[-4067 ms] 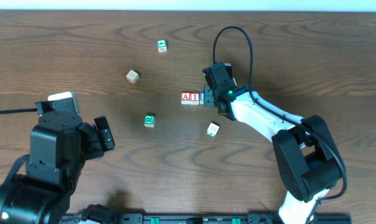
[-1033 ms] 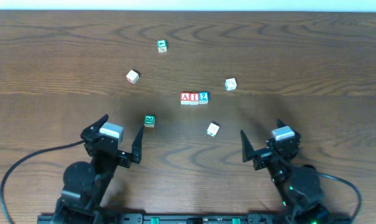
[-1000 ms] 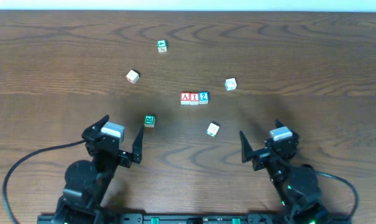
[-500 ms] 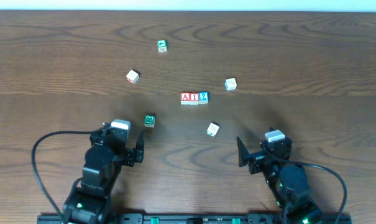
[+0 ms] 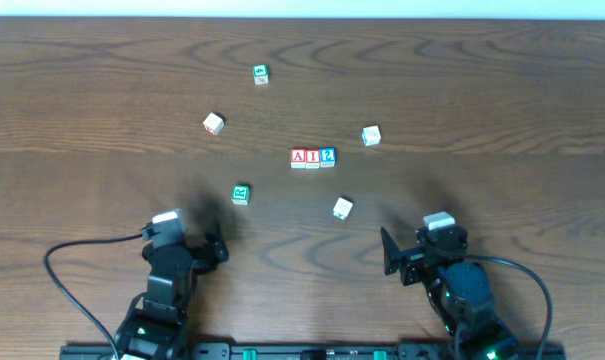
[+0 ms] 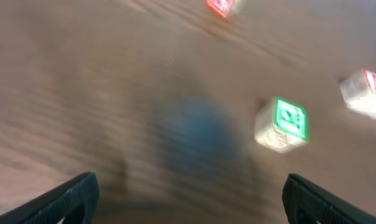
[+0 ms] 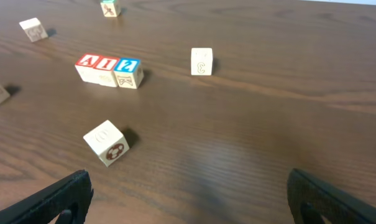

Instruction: Spell out Ai2

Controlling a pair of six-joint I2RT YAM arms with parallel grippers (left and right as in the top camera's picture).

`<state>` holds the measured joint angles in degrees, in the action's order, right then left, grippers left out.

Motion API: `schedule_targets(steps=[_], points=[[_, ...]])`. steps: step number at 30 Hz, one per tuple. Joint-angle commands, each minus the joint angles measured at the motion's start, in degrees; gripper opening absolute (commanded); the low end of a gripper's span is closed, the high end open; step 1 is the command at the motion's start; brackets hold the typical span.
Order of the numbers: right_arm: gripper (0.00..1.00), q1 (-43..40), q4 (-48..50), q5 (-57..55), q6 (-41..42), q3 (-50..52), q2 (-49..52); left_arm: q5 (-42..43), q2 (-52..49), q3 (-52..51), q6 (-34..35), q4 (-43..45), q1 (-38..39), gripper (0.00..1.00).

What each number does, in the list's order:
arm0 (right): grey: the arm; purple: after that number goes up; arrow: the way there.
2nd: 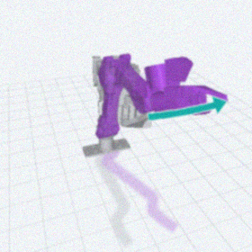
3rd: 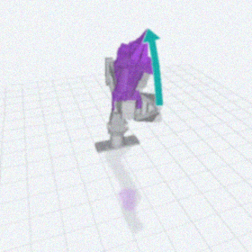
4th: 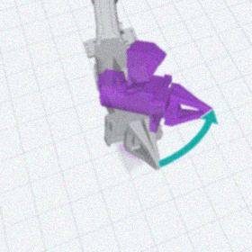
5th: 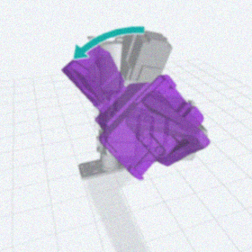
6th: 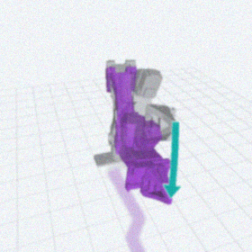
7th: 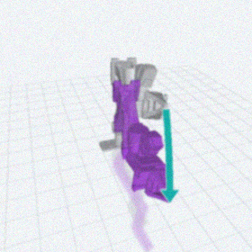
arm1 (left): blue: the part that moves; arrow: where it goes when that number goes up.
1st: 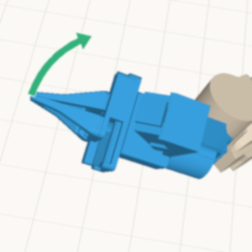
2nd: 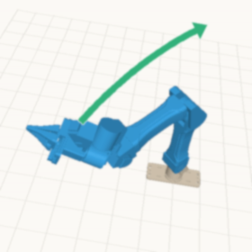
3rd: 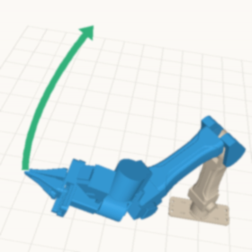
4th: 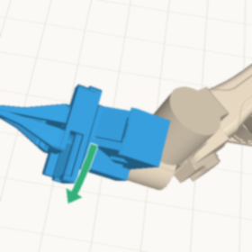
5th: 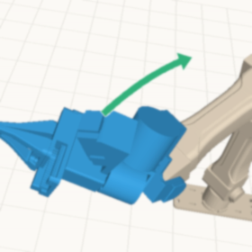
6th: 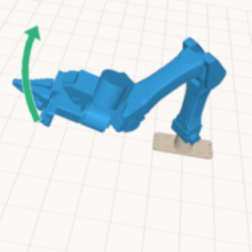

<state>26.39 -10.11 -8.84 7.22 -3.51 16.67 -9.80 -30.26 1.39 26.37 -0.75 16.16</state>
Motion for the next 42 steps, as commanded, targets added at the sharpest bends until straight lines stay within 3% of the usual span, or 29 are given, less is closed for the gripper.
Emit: schedule_targets(steps=[1,15,23,31,42], points=[[0.99,0.3,-0.2,-0.1,0.9,0.3,0.1,-5.6,-0.1,-1.1,7.1,-2.2,-0.2,0.95],[0.99,0.0,-0.2,-0.1,0.9,0.3,0.0,-5.5,1.9,-1.1,7.0,-2.1,0.7,0.95],[0.99,-11.1,-0.2,0.1,0.9,0.3,-7.3,-5.4,17.0,-1.1,7.0,-2.2,-1.7,0.95],[0.99,-24.5,-0.2,0.1,0.9,0.3,-13.8,-5.4,25.8,-1.1,7.0,-2.2,-7.3,0.96],[0.99,-26.9,-0.2,0.1,0.9,0.3,-16.4,-5.4,30.1,-1.1,7.0,-2.2,-9.4,0.95]])
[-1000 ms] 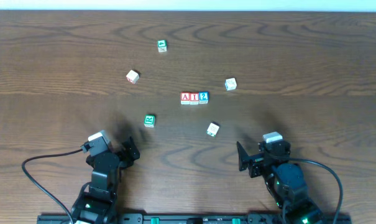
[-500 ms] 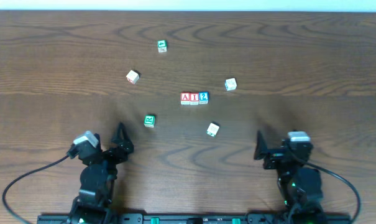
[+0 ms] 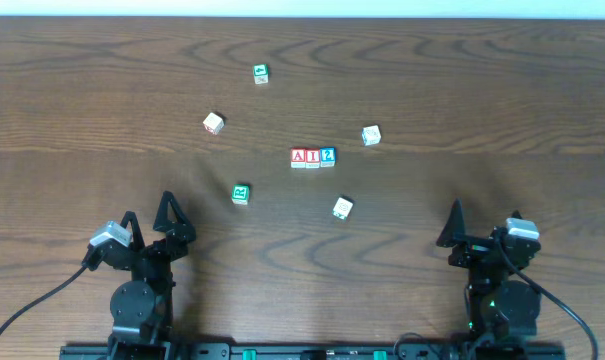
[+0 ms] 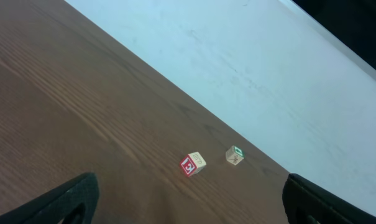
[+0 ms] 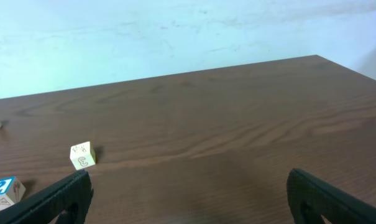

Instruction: Spell out Ai2

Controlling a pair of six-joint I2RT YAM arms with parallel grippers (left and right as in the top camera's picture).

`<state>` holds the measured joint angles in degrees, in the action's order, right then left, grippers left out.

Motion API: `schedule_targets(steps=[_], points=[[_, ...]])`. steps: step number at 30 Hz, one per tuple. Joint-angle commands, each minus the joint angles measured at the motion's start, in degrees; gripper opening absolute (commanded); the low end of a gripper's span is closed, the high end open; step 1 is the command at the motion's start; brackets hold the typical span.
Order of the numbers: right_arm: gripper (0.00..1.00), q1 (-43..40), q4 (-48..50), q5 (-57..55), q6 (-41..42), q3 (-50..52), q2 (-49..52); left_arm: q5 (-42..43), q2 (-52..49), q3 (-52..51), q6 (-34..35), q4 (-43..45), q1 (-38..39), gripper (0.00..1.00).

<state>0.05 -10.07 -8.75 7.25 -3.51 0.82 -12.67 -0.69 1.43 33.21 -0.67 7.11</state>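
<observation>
Three letter blocks stand touching in a row mid-table: a red A (image 3: 299, 157), a red I (image 3: 313, 157) and a blue 2 (image 3: 327, 156). The right wrist view catches only the blue 2 block (image 5: 2, 190) at its left edge. My left gripper (image 3: 149, 215) is open and empty near the front left edge, well away from the row. My right gripper (image 3: 482, 222) is open and empty at the front right. In both wrist views the fingers frame bare wood: left gripper (image 4: 189, 200), right gripper (image 5: 188, 194).
Loose blocks lie around the row: a green one (image 3: 260, 73) at the back, a white-red one (image 3: 213, 123), a white one (image 3: 371, 135), a green one (image 3: 241, 194) and a white one (image 3: 342, 208). The wood table (image 3: 502, 90) ends at a pale far edge.
Both arms now sit further back toward the front edge, the left further left and the right further right, and their cameras look higher. Both grippers stay open. No block has moved.
</observation>
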Motion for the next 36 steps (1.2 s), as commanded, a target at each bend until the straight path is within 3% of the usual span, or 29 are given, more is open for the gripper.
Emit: schedule_targets(steps=[1,18,21,24,26,36], points=[[0.99,-0.5,-0.2,0.0,0.9,0.3,-0.5,-2.5,0.5,-1.2,0.2,-2.3,-0.4,0.96],[0.99,-0.5,-0.2,0.0,0.9,0.3,-0.5,-3.5,0.5,-1.2,0.2,-2.0,-0.4,0.95],[0.99,-0.5,-0.2,0.0,0.9,0.3,-0.5,-5.8,0.5,-1.2,-7.7,-2.1,-0.4,0.95],[0.99,-0.5,-0.2,0.0,0.9,0.3,-0.5,-5.8,0.5,-1.2,-23.9,-2.1,-0.3,0.95],[0.99,-0.5,-0.2,0.0,0.9,0.3,-0.5,-5.7,0.5,-1.2,-28.4,-2.1,-0.3,0.96],[0.99,-0.5,-0.2,0.0,0.9,0.3,-0.5,-5.7,0.5,-1.2,-28.5,-2.1,-0.3,0.95]])
